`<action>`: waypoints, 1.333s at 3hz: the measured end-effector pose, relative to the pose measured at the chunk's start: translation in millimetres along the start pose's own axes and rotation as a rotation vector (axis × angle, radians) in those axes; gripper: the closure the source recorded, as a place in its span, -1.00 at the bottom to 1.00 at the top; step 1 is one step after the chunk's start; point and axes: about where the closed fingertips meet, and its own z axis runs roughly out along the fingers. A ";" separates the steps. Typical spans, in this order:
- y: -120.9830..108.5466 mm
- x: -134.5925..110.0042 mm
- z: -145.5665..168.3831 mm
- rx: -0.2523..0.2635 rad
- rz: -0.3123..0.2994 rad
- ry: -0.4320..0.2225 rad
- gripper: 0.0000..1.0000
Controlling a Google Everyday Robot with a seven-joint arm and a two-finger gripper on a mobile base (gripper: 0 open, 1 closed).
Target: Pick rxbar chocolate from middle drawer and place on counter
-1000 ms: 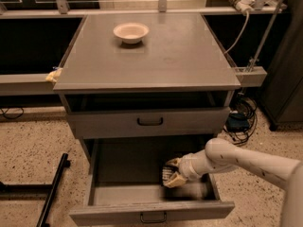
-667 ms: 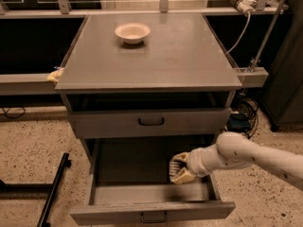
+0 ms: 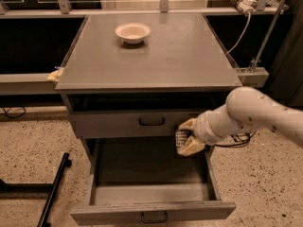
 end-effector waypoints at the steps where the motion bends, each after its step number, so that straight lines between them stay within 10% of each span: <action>1: -3.5 -11.3 -14.7 0.018 -0.019 0.005 1.00; 3: -5.4 -32.9 -41.7 0.028 -0.011 -0.016 1.00; 4: -17.3 -87.4 -106.6 0.054 -0.041 -0.012 1.00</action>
Offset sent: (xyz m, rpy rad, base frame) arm 0.0000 0.0009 0.0246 -0.0134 -0.0303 0.0043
